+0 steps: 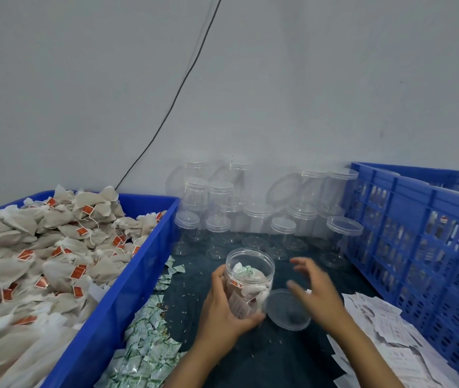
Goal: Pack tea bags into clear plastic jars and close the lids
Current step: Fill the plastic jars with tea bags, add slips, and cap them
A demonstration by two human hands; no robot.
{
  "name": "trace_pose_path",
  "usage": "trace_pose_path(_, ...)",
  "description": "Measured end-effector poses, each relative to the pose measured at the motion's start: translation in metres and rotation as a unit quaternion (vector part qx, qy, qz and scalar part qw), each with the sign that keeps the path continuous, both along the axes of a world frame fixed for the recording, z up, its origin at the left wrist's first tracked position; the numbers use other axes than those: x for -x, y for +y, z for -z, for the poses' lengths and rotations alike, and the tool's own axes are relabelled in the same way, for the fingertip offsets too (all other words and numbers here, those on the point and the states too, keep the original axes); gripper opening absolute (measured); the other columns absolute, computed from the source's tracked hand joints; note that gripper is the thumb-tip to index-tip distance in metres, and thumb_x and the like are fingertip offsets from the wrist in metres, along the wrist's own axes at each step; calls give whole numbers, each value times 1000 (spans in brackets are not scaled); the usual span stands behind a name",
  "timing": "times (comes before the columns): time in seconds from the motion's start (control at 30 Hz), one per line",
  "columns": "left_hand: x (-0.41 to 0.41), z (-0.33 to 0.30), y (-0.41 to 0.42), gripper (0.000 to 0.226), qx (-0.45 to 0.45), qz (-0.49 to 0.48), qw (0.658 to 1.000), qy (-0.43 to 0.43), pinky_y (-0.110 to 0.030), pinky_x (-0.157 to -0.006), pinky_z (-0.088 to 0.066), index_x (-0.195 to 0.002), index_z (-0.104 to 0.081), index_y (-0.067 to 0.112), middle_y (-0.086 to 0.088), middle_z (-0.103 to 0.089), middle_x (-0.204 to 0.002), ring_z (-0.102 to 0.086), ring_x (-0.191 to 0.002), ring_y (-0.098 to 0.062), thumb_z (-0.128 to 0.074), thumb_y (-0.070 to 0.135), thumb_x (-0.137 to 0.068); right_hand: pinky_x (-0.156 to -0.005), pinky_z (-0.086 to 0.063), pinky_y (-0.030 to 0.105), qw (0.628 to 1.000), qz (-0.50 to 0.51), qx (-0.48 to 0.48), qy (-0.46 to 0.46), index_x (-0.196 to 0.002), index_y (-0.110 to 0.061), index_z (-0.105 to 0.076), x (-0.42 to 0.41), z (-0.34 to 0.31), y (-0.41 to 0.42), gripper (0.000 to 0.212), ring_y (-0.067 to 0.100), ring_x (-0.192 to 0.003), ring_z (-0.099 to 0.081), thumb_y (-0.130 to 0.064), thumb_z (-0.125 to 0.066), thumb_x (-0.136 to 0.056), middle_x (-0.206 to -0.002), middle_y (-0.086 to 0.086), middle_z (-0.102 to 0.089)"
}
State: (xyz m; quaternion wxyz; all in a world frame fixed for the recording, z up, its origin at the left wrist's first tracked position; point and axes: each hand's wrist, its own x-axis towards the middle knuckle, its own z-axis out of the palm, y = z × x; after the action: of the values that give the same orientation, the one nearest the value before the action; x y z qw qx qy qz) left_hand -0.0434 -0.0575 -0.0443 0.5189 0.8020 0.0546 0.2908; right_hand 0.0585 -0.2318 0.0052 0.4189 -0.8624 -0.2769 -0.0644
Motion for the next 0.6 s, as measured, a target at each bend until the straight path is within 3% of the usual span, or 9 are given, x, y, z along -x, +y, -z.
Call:
trace_pose_path(0.07, -1, 1, 1, 93, 4, 0, 1000, 1, -12, -93, -41, -126, -30, 41, 24, -52, -126, -50, -115, 9, -90, 33, -56, -111, -27, 32, 983, -55, 153, 88, -148, -24, -23, -5, 20, -5, 82, 23, -138, -26, -35, -72, -83, -145, 6, -35)
trace_pose_path(0.13, -2, 2, 1, 93, 4, 0, 1000, -2, -7, -90, -40, -126, -30, 39, 23, -53, -126, -50, -114, 12, -91, 31, -56, -115, -20, 31, 969, -76, 211, 100, -152, -26, -8, -6, 30, -7, 102, 19, -142, -17, -47, -74, -77, -152, 1, -21)
trace_pose_path(0.27, -1, 2, 2, 94, 9, 3, 1000, -12, -3, -88, -38, -126, -32, 42, 23, -53, -126, -50, -115, 12, -92, 28, -55, -112, -28, 29, 985, -56, 148, 72, -149, -34, -11, -8, 33, -7, 108, 14, -132, -30, -47, -81, -68, -143, -1, -32)
trace_pose_path(0.37, 0, -1, 0, 99, -1, 3, 1000, -30, -14, -98, -41, -131, -33, 46, 19, -49, -132, -49, -121, 6, -92, 27, -53, -108, -35, 31, 990, -51, 117, 54, -147, -36, -15, -10, 26, -12, 113, 14, -127, -38, -41, -87, -60, -135, -2, -36)
trace_pose_path(0.43, 1, -3, 0, 101, -13, 8, 999, -37, -18, -98, -43, -130, -32, 55, 21, -46, -133, -47, -121, 6, -91, 29, -52, -105, -38, 31, 991, -67, 105, 39, -141, -46, -13, -11, 18, -17, 113, 13, -124, -40, -37, -87, -57, -130, -5, -36)
trace_pose_path(0.6, 2, -6, 0, 102, -39, 6, 998, -50, -2, -87, -40, -126, -31, 67, 24, -43, -125, -47, -114, 13, -91, 28, -53, -79, -44, 8, 994, -106, 13, 9, -132, -65, -11, -4, -5, -23, 116, -2, -112, -48, -34, -88, -50, -122, -16, -39)
